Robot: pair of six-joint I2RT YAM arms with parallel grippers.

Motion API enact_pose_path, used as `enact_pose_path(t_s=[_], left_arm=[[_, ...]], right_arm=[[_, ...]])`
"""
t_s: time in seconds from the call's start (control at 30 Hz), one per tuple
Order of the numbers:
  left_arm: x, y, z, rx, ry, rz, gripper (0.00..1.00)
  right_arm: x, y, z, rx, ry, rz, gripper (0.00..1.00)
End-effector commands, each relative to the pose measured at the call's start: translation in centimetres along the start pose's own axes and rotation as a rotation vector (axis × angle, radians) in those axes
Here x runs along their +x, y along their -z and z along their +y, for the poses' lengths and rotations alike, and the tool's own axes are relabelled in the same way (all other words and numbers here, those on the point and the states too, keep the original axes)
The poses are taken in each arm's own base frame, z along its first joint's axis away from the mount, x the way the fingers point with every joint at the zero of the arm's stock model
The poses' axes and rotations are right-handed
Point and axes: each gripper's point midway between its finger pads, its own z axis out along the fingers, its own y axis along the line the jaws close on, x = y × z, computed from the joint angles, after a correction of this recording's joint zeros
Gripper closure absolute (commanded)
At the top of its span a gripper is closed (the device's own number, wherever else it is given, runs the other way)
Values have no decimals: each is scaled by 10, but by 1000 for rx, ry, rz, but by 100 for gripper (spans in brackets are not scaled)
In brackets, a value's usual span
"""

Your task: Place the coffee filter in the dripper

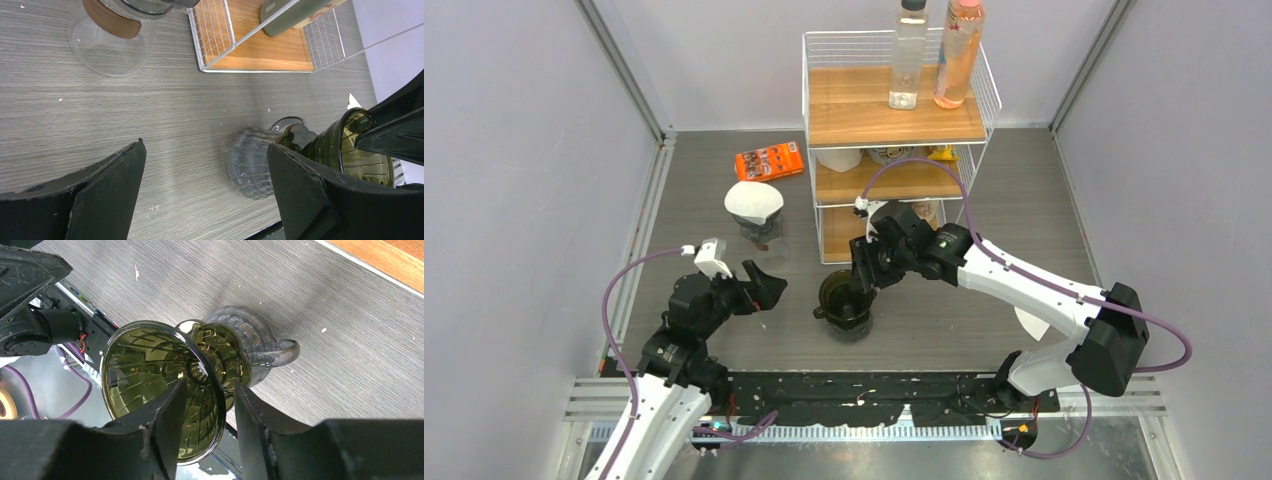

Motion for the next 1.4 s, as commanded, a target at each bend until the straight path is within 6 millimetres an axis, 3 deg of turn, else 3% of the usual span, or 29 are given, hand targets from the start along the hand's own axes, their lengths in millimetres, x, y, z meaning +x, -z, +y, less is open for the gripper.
enact_pose_path(t_s=[0.0,0.1,0.33,0.5,0.57,0.73,0.9,1.0,1.2,1.37], left_arm=[[-4,-1,-1,5,-11,-17,1],[-3,-2,-1,5,-9,-12,1],[-3,-1,-1,7,-10,-14,0],[-4,-1,0,0,-11,-22,0],[-4,-1,1,-2,-10,-23,0],[-5,-1,2,-10,-9,-26,0],[-5,-1,2,-9,-8,-30,0],[-5,0,1,-5,-8,-29,0],[-4,0,1,-6,-6,-25,0],[-4,0,2,-13,-6,-24,1]], right_arm=[[-22,15,11,-18,9,-87,48],[-25,21,10,-8,13,-109,39],[-36,44,0,58,6,-181,27],[-46,75,-34,179,-82,-305,9],[-42,86,-53,223,-135,-336,2],[-17,122,-123,397,-315,-419,5],[37,167,-212,747,-538,-485,4],[62,184,-240,869,-635,-510,4],[106,180,-298,990,-884,-401,4],[125,174,-336,1042,-1004,-322,4]])
